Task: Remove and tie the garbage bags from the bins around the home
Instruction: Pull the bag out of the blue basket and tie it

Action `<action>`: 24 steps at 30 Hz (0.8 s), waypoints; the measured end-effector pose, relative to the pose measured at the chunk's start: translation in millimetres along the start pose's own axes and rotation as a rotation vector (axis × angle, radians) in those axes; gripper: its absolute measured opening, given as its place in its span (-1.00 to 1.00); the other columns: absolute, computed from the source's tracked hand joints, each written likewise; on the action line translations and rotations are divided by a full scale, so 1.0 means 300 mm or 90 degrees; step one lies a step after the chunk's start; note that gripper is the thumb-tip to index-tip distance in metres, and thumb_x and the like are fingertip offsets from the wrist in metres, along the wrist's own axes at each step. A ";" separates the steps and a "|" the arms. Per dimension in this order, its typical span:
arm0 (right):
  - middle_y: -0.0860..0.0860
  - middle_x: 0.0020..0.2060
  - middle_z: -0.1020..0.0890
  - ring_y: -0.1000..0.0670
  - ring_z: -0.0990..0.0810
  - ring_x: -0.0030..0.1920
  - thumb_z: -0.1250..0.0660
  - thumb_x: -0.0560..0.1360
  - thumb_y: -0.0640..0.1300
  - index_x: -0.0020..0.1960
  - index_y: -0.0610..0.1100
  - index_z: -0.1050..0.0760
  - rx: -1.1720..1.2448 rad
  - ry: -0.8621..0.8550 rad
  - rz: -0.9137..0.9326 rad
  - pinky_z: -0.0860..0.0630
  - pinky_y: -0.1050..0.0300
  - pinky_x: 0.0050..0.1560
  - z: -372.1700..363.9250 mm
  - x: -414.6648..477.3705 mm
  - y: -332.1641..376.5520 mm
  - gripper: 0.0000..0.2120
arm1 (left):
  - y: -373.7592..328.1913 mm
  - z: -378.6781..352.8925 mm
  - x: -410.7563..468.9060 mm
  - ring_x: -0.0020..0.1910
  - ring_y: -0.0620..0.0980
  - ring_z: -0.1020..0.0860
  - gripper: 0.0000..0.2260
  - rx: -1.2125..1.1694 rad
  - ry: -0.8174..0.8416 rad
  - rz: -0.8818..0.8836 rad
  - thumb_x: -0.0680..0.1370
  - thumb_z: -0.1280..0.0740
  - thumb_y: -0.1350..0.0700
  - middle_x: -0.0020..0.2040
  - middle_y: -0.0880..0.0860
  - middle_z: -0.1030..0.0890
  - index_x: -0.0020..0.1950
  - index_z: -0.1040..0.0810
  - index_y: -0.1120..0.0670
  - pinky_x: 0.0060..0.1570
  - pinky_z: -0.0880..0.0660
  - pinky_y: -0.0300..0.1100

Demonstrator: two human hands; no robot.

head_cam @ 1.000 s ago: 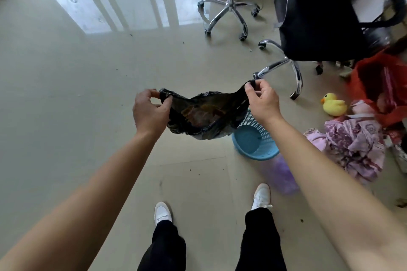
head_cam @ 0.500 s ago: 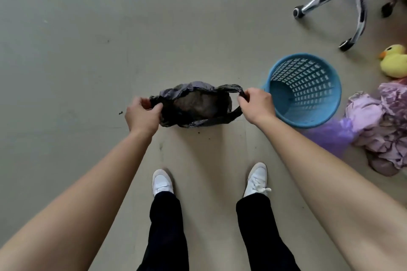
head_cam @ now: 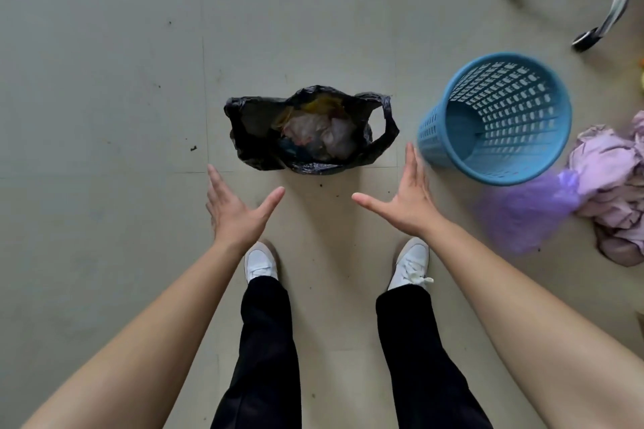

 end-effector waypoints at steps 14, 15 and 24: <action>-0.15 0.59 0.24 -0.20 0.23 0.58 -0.45 0.20 0.48 0.60 0.03 0.31 0.084 -0.059 0.035 0.16 -0.15 0.54 -0.157 0.504 0.052 0.32 | -0.133 -0.208 0.535 0.59 0.11 -0.03 0.01 -0.123 -0.105 -0.051 0.40 -0.42 -0.37 0.61 0.09 -0.09 0.64 0.06 -0.05 0.52 -0.05 0.02; -0.16 0.58 0.24 -0.21 0.24 0.58 -0.46 0.23 0.44 0.60 0.06 0.25 0.096 -0.067 0.051 0.15 -0.15 0.53 -0.139 0.533 0.082 0.26 | -0.169 -0.202 0.564 0.59 0.09 -0.03 -0.06 -0.133 -0.112 -0.071 0.42 -0.40 -0.36 0.60 0.09 -0.08 0.63 0.02 -0.08 0.52 -0.05 0.02; -0.03 -0.07 -0.70 -0.03 -0.64 0.04 -0.44 0.47 0.19 -0.06 -0.10 -0.62 0.282 -0.200 0.134 -0.56 -0.09 0.16 -0.047 0.663 0.226 -0.66 | -0.414 -0.179 0.694 -0.20 -0.09 -0.58 -0.72 -0.334 -0.122 -0.193 0.45 -0.46 -0.15 -0.20 -0.05 -0.62 -0.16 -0.61 0.07 -0.04 -0.59 0.02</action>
Point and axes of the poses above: each hand's wrist, its own x-axis towards the middle knuckle, its own z-axis out of the back of the hand, y = z × x, the point moved 2 cm from there along x, towards the middle knuckle
